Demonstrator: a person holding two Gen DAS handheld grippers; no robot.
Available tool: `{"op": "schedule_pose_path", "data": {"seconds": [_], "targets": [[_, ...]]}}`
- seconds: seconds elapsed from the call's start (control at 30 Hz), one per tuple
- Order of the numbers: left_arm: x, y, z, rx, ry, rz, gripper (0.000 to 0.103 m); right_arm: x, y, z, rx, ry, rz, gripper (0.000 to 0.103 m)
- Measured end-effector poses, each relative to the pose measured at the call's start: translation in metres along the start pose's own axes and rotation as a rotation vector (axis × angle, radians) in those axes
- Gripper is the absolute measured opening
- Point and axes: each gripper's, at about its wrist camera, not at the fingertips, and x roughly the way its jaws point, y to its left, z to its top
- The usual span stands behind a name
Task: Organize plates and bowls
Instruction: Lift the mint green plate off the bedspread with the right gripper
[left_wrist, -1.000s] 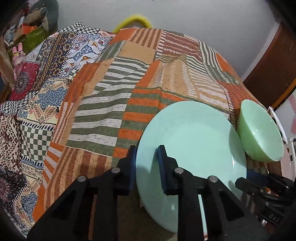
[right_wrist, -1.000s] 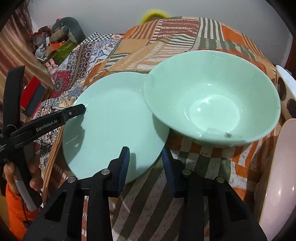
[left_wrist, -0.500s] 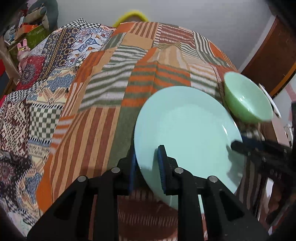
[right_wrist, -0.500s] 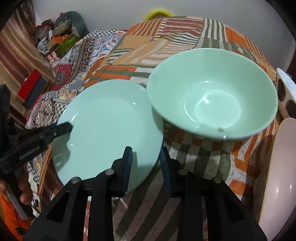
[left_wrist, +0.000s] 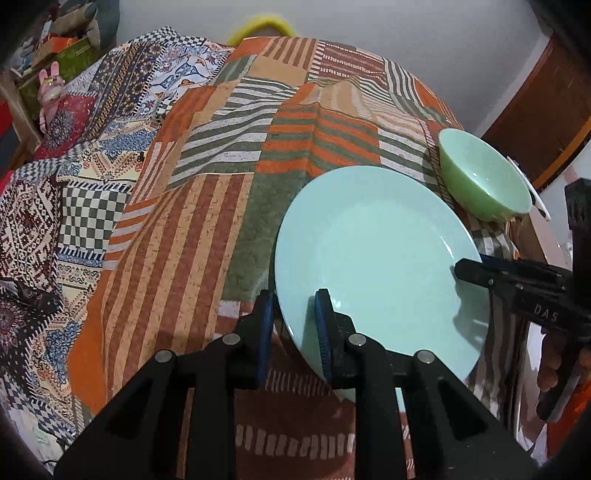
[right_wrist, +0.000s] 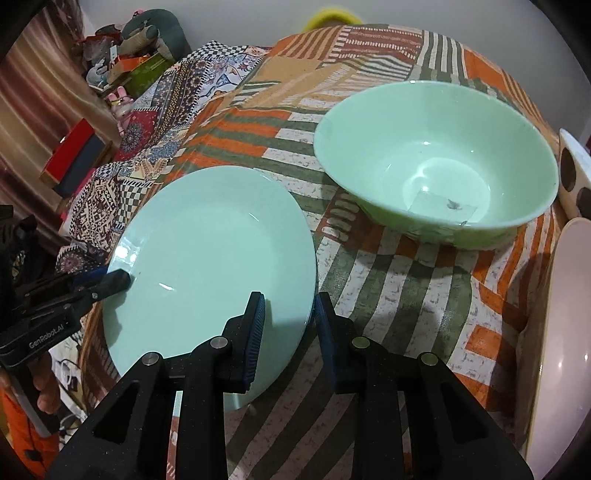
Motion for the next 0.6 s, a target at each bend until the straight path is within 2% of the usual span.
{"op": "schedule_pose_path", "data": {"seconds": [0.1,0.2,0.33,0.6], "targets": [[0.006,0.001,0.003,-0.014,0.012,-0.034,0.022,0.002,0.006,0.001,-0.024,-0.002,-0.022,0.024],[0.006,0.0,0.004,-0.014,0.015,-0.032,0.022,0.003,0.009,0.002,-0.022,-0.001,-0.033,0.022],[0.002,0.003,0.004,-0.046,0.02,-0.057,0.022,-0.001,0.005,0.001,0.001,-0.001,-0.013,0.022],[-0.026,-0.012,-0.004,-0.027,-0.022,-0.046,0.022,-0.029,0.007,-0.007,0.012,-0.055,-0.004,0.022]]}}
